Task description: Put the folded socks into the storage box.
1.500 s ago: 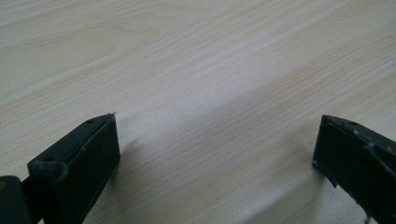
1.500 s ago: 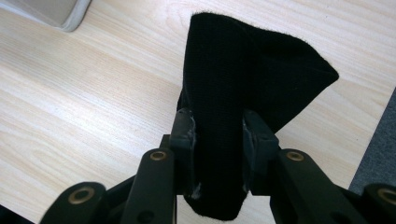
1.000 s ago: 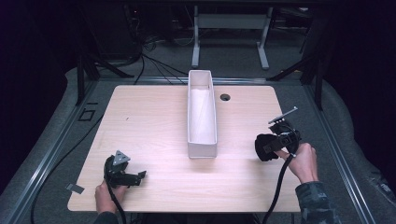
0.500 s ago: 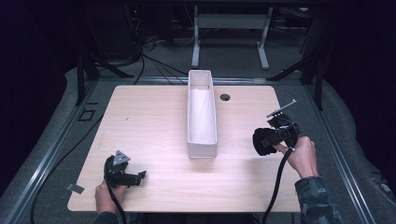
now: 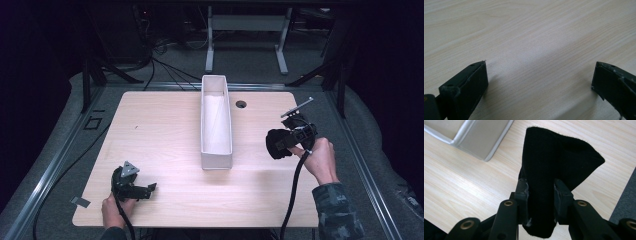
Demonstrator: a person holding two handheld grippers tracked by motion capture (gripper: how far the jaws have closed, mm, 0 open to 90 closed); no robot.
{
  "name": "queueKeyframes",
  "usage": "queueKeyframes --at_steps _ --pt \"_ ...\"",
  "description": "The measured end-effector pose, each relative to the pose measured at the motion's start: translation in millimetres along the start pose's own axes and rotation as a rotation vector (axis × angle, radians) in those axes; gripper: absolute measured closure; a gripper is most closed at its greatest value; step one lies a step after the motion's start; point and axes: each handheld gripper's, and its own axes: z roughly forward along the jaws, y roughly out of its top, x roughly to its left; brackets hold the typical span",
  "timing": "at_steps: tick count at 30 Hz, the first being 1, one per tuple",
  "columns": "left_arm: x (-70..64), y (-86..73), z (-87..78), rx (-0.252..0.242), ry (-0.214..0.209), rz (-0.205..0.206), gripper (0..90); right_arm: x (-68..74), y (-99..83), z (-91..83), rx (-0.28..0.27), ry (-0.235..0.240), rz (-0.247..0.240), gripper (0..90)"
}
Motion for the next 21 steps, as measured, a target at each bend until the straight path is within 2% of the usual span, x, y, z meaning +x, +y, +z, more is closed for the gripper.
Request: queueKeyframes --at_steps 13,21 --pt "0.2 0.0 -0.1 0.002 0.000 0.003 0.5 7.7 16.1 -11.4 -0.024 -0.002 -0.015 69.0" --pt "0.0 0.0 0.0 0.000 0.000 0.001 0.5 10.8 25.0 -16.8 -0.045 0.020 -0.003 69.0"
